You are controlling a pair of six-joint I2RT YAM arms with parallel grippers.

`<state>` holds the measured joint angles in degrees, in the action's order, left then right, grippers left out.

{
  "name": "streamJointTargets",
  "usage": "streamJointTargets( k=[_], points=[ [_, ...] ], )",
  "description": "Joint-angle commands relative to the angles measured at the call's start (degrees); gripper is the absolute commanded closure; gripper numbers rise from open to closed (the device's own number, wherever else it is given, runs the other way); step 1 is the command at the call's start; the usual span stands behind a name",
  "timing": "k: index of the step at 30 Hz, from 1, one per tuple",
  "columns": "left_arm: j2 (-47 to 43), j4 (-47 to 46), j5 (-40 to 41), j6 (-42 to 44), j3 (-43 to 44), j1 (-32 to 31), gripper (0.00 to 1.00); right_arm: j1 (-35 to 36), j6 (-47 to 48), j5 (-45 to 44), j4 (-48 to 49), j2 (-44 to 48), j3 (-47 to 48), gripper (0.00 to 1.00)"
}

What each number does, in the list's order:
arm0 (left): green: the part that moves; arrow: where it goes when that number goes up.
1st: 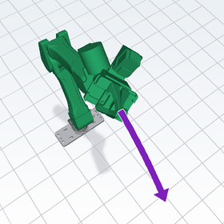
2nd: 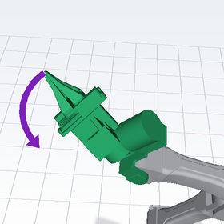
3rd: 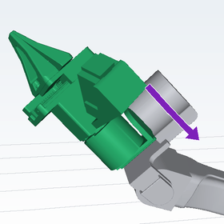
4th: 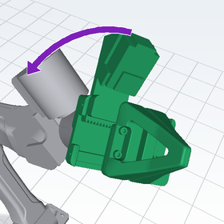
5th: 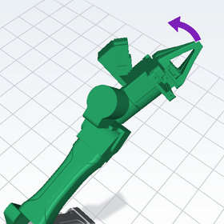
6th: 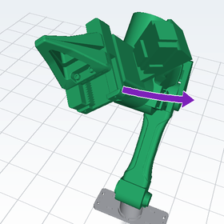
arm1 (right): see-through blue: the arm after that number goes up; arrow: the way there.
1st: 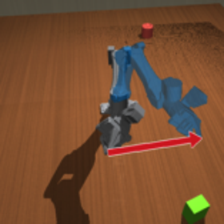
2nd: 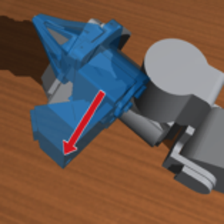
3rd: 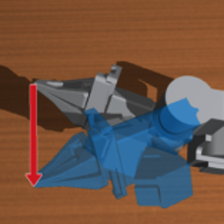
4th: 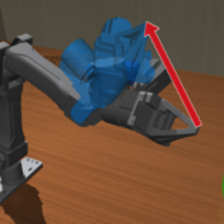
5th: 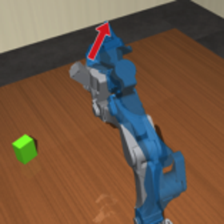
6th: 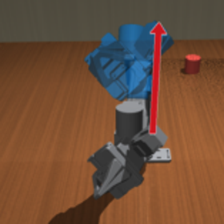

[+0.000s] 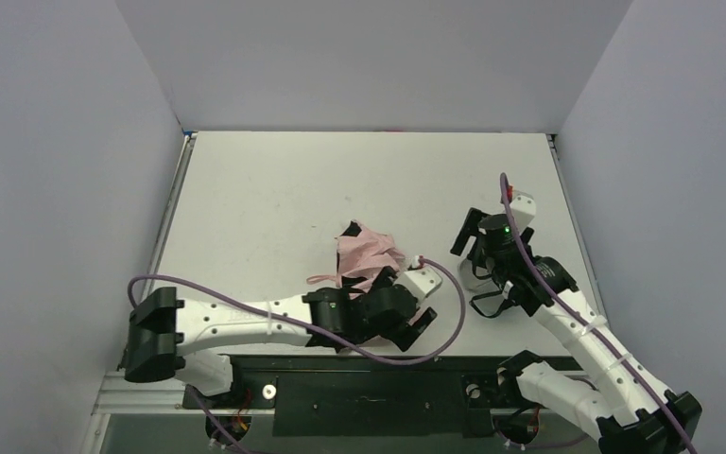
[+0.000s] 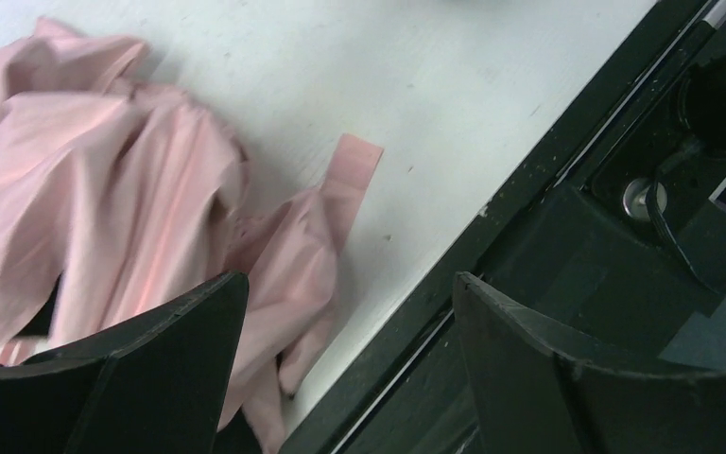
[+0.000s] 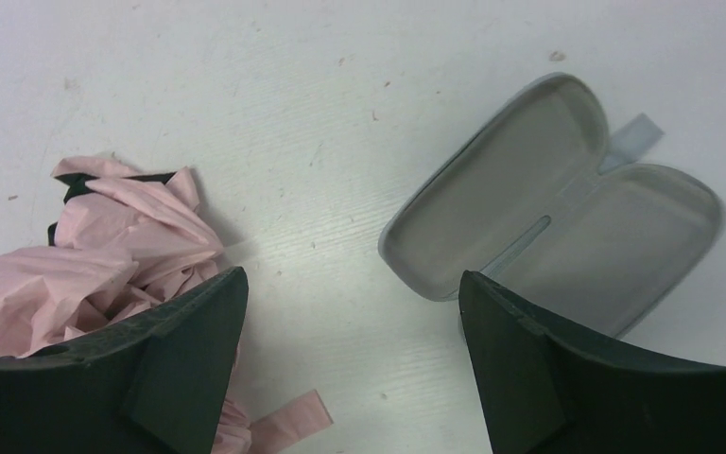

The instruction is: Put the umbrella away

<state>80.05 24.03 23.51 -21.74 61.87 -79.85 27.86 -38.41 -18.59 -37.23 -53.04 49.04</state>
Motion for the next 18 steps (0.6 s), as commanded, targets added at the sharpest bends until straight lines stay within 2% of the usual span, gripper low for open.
streamJointTargets(
  k=[1, 6, 10, 14, 18],
  points=[
    [9.3, -5.0, -3.5, 3.6, 7.7, -0.2, 0.23, -1.6, -1.2, -6.2, -4.0, 4.3, 1.5, 0.23],
    [18.8, -5.5, -5.2, 2.9, 12.8, 0.7, 0.23, -3.0, -1.6, -10.0, -6.7, 9.1, 1.9, 0.22],
    [25.9, -3.6, -2.4, 0.5, 17.4, 0.8, 0.27, -4.5, -1.0, -10.0, -7.7, 10.0, 2.2, 0.2],
    [31.6, 0.0, 1.9, -3.2, 22.0, 0.8, 0.33, -5.5, -0.6, -8.9, -7.9, 9.7, 2.5, 0.2],
    [34.5, 2.8, 4.6, -6.5, 22.5, 1.1, 0.41, -6.1, -0.2, -8.2, -7.9, 9.4, 2.6, 0.2]
  ],
)
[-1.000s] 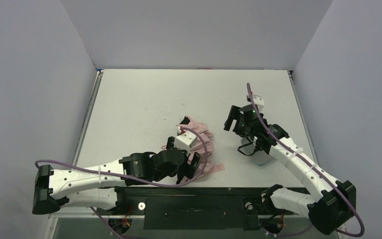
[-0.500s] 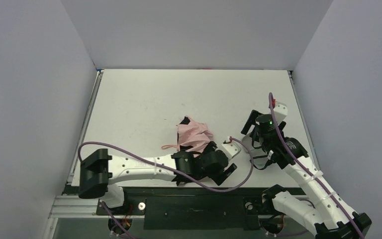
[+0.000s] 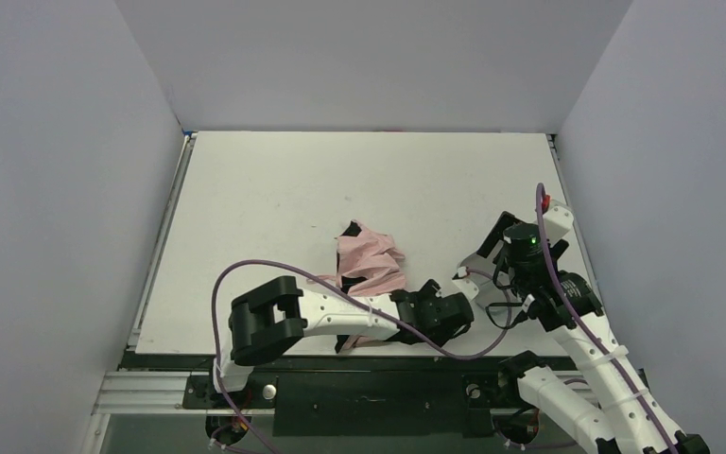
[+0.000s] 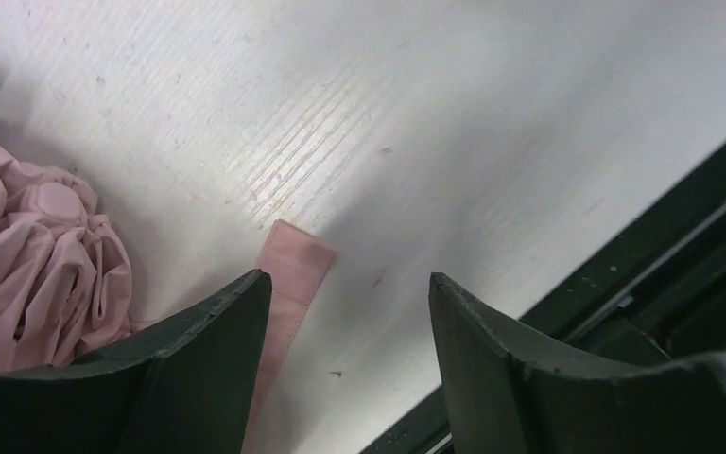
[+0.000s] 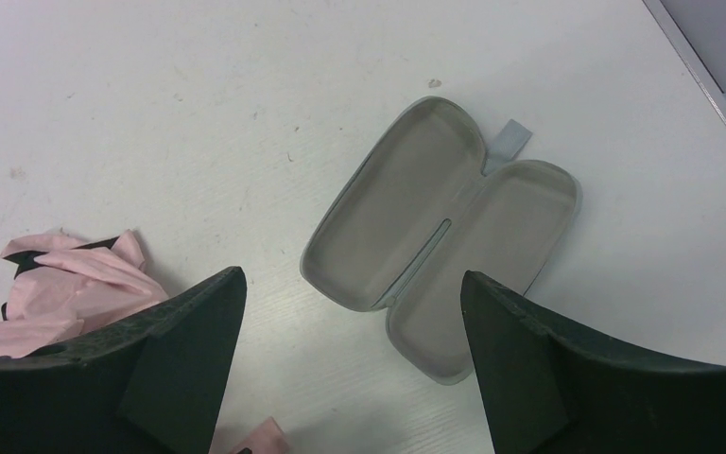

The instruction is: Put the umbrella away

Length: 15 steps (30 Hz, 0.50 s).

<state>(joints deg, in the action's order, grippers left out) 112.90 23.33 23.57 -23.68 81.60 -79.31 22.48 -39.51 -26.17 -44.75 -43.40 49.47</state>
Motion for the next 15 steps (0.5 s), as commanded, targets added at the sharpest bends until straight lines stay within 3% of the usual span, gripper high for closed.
streamJointTargets(
  k=[1, 15],
  points=[
    [1.9, 3.6, 4.8, -5.4, 2.8, 0.6, 0.43, -0.8, 1.0, -0.5, -0.3, -0.2, 2.2, 0.2],
    [4.9, 0.0, 3.1, -8.2, -0.3, 3.0, 0.54, -1.3, 0.9, 1.1, 0.7, -1.1, 1.2, 0.21]
  ],
)
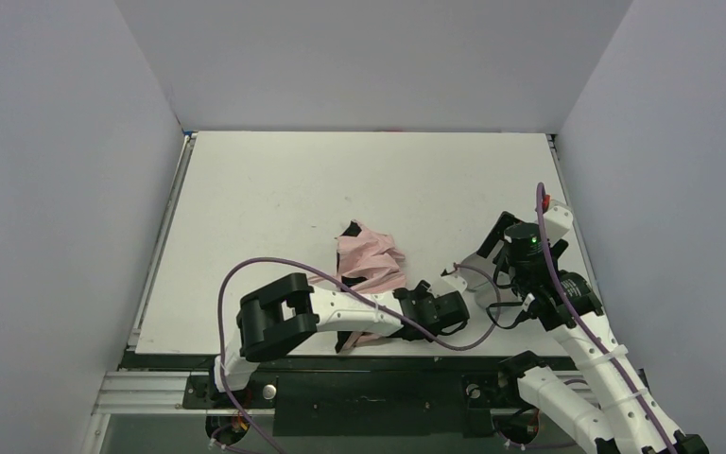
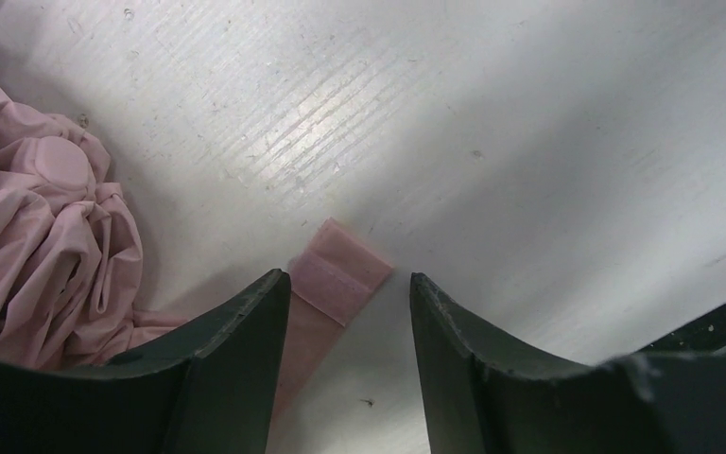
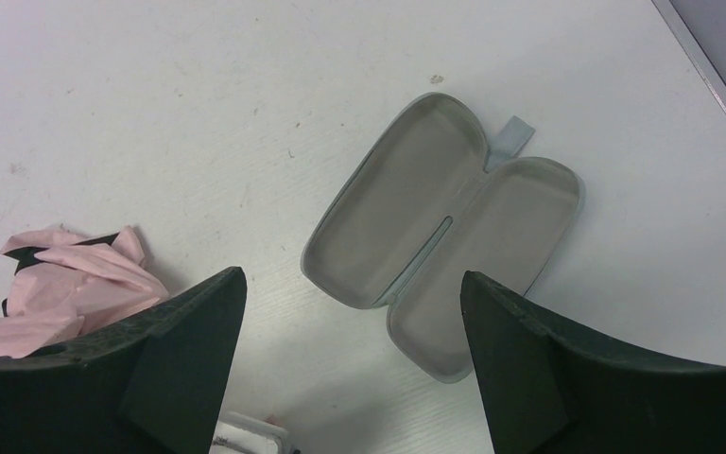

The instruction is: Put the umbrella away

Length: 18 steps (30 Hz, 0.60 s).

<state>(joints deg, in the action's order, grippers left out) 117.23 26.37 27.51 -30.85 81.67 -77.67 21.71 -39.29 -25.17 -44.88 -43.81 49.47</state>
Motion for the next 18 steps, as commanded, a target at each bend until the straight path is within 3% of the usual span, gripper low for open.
streamJointTargets(
  k=[1, 14, 18],
  points=[
    [0.7, -3.5, -1.1, -1.1, -0.7, 1.5, 0.57, -0.5, 0.7, 0.2, 0.8, -0.7, 1.2, 0.21],
    [-0.7, -9.9, -6.4, -3.6, -9.1, 2.1, 1.0, -1.1, 1.4, 0.7, 1.1, -1.2, 0.7, 0.21],
    [-1.6, -10.5, -6.4, -3.9, -10.0, 1.5, 1.0, -1.2, 1.4, 1.1, 1.3, -1.4, 0.6, 0.21]
  ],
)
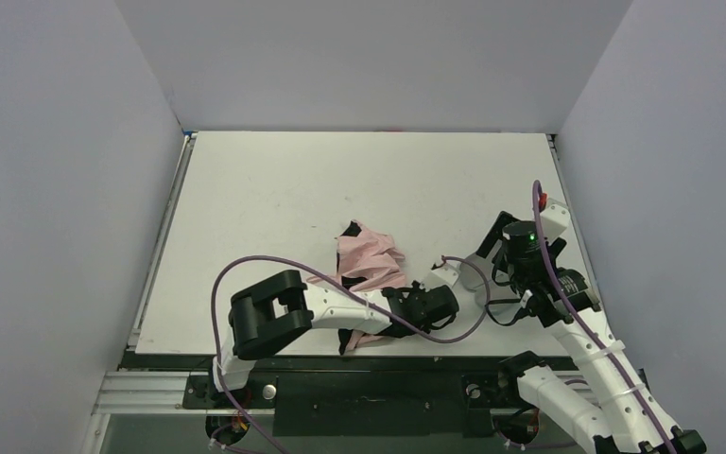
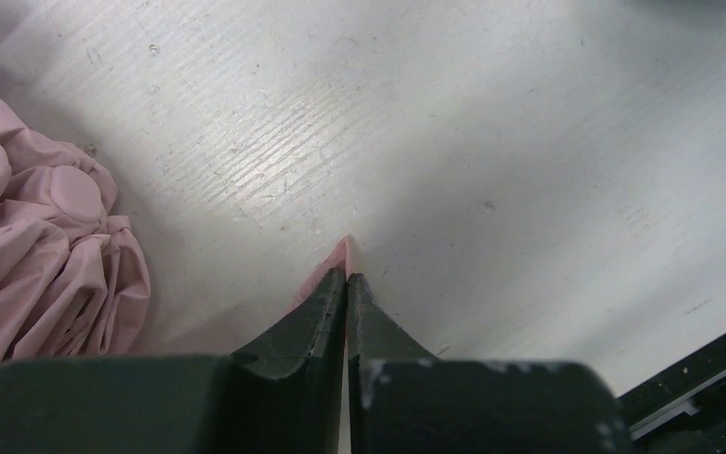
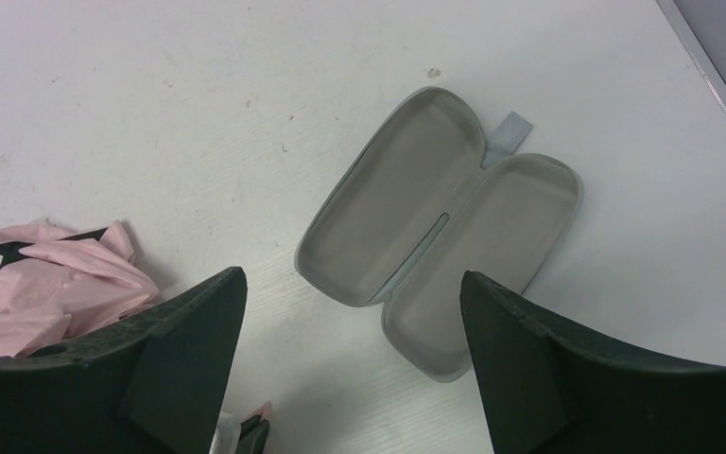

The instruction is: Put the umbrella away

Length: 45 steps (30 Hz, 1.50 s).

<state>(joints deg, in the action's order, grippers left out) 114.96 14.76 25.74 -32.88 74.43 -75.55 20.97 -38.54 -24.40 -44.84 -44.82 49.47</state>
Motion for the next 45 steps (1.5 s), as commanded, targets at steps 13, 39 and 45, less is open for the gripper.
streamJointTargets(
  k=[13, 39, 45],
  points=[
    [-12.3, 3.9, -6.8, -0.9, -2.9, -4.2, 1.0, -1.0, 4.6, 1.9, 2.6, 3.3, 1.5, 0.21],
    [-50.3, 7.2, -16.5, 1.4, -8.9, -2.7, 1.0, -1.6, 7.9, 34.1, 17.2, 11.0, -7.6, 0.2],
    [-58.2, 7.6, -16.7, 1.5, -12.0, -1.3, 1.0, -1.6, 5.3, 46.6, 28.9, 15.4, -12.0, 0.2]
  ],
)
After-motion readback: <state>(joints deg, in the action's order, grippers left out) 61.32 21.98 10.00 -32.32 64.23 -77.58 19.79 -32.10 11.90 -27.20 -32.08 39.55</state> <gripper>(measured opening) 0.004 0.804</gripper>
